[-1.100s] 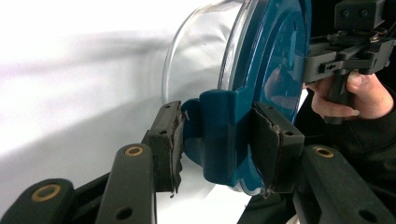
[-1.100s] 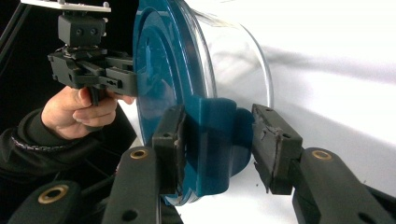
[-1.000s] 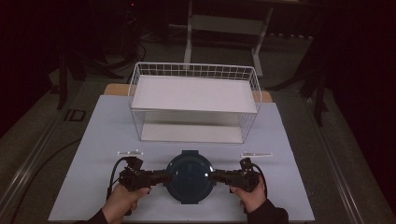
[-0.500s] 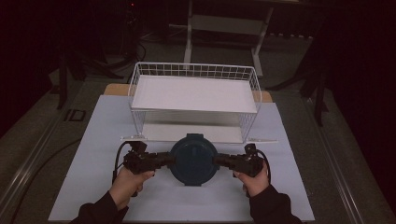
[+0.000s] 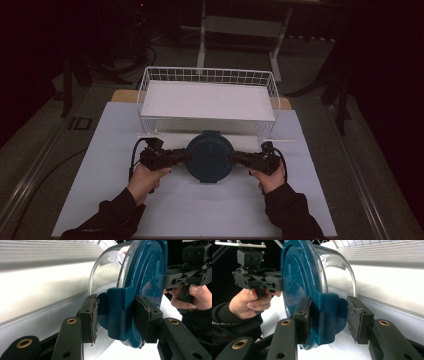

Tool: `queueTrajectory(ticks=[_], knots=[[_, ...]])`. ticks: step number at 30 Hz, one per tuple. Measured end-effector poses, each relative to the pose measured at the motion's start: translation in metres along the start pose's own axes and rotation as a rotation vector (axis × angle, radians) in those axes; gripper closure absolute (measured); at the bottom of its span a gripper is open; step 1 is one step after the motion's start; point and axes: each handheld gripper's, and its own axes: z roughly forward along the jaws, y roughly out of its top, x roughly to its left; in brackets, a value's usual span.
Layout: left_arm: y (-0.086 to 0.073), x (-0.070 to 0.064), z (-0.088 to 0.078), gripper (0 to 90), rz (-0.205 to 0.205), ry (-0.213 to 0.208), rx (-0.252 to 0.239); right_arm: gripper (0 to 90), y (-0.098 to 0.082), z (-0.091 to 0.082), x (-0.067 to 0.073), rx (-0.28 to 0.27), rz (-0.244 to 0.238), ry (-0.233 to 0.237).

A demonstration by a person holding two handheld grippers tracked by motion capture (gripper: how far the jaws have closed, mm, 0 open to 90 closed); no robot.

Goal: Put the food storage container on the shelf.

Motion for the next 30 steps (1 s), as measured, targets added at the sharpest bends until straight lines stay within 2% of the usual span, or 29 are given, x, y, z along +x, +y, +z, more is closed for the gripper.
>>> queueTrajectory(ticks=[12, 16, 19, 22, 26, 28, 30], knots=[[0.01, 0.024, 0.02, 55.3, -0.005, 0.026, -0.02, 56.3, 0.011, 0.018, -0.031, -0.012, 0.002, -0.029], [0.01, 0.029, 0.027, 55.3, -0.034, 0.034, -0.019, 56.3, 0.012, 0.021, -0.037, -0.013, 0.005, -0.045], [0.011, 0.033, 0.032, 55.3, -0.021, 0.034, -0.021, 56.2, 0.012, 0.022, -0.04, -0.013, 0.011, -0.051], [0.011, 0.038, 0.036, 55.2, -0.02, 0.033, -0.021, 56.2, 0.012, 0.024, -0.045, -0.007, 0.017, -0.077], [0.013, 0.04, 0.037, 55.1, -0.022, 0.029, -0.026, 56.2, 0.013, 0.024, -0.046, -0.001, 0.052, -0.07], [0.013, 0.044, 0.039, 54.9, -0.062, 0.016, -0.032, 56.2, 0.014, 0.026, -0.048, -0.021, 0.034, -0.081], [0.014, 0.047, 0.039, 54.8, -0.072, 0.004, -0.039, 55.9, 0.015, 0.028, -0.049, -0.026, 0.054, -0.082]])
